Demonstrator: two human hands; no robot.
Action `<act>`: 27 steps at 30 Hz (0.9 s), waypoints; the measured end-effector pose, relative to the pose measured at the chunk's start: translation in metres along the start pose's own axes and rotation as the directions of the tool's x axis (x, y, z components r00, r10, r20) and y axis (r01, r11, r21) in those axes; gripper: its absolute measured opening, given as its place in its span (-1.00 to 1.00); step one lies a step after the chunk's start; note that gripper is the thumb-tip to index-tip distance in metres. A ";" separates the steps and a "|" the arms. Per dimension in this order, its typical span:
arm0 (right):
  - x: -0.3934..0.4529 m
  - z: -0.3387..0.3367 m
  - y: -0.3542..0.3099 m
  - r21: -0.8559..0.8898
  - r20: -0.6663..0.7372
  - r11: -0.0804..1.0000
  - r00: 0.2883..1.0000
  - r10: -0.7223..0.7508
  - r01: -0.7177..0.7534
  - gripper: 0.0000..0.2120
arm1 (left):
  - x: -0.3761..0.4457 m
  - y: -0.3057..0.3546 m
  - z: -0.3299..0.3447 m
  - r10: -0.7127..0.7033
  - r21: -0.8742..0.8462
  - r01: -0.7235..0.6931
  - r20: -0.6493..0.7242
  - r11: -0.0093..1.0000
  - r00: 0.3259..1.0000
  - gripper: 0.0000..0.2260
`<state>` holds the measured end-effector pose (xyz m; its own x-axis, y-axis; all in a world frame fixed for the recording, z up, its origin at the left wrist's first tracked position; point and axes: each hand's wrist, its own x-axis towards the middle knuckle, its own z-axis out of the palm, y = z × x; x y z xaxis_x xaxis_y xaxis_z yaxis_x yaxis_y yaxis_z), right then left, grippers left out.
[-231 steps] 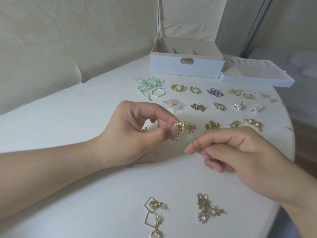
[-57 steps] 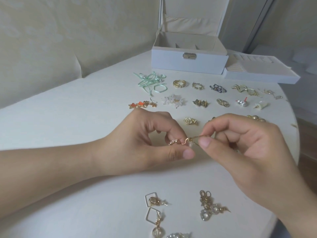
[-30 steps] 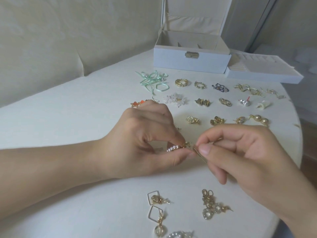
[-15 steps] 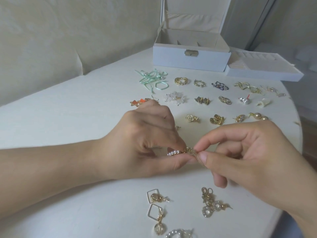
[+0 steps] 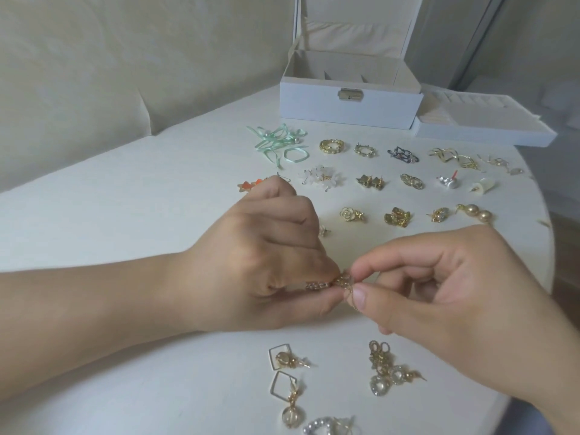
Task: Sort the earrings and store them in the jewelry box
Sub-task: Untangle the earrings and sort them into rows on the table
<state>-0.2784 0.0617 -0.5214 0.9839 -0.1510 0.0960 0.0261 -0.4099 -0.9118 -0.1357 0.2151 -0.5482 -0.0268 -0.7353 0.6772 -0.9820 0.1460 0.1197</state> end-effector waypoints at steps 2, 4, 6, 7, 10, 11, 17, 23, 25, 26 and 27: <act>-0.002 0.004 0.003 -0.112 -0.058 0.993 0.997 -0.048 0.041 -0.79 | 0.000 0.001 0.000 0.008 0.042 -0.008 -0.008 0.999 1.000 -0.74; -0.003 0.006 0.004 -0.280 -0.098 0.956 0.988 -0.122 0.091 -0.73 | 0.000 0.002 0.000 0.013 0.086 -0.012 -0.011 0.996 1.000 -0.74; -0.003 0.007 0.007 -0.383 -0.111 0.913 0.974 -0.200 0.143 -0.75 | -0.001 0.001 0.001 0.016 0.123 -0.016 -0.003 0.992 1.000 -0.74; -0.003 0.007 0.008 -0.415 -0.114 0.895 0.966 -0.231 0.165 -0.78 | -0.001 0.001 0.001 0.019 0.131 -0.019 0.006 0.991 1.000 -0.74; -0.001 0.006 0.009 -0.452 -0.107 0.868 0.954 -0.279 0.203 -0.83 | -0.001 0.001 0.002 0.012 0.089 -0.015 0.034 0.996 0.999 -0.77; -0.001 0.004 0.009 -0.451 -0.105 0.866 0.951 -0.292 0.216 -0.84 | 0.000 0.002 0.003 -0.004 0.051 0.001 0.048 0.999 0.999 -0.78; 0.000 -0.005 0.010 -0.502 -0.111 0.797 0.889 -0.445 0.336 -0.96 | 0.005 0.007 -0.003 -0.185 -0.301 0.226 0.157 0.927 0.970 -0.90; 0.001 -0.003 0.016 -0.583 -0.083 0.711 0.843 -0.532 0.392 -0.95 | 0.004 0.007 -0.002 -0.196 -0.356 0.252 0.186 0.900 0.963 -0.90; 0.002 -0.003 0.019 -0.595 -0.066 0.694 0.837 -0.544 0.404 -0.94 | 0.003 0.008 -0.001 -0.215 -0.389 0.277 0.195 0.879 0.957 -0.89; 0.002 -0.004 0.019 -0.591 -0.058 0.695 0.837 -0.544 0.410 -0.93 | 0.003 0.008 -0.001 -0.230 -0.418 0.296 0.201 0.859 0.952 -0.89; 0.002 -0.005 0.019 -0.582 -0.052 0.700 0.840 -0.540 0.414 -0.93 | 0.002 0.008 -0.002 -0.246 -0.447 0.315 0.207 0.837 0.947 -0.88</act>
<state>-0.2764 0.0491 -0.5370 0.8028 0.0477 0.5943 0.3227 -0.8729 -0.3659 -0.1429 0.2158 -0.5447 0.1775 -0.8691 0.4618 -0.7469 0.1865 0.6382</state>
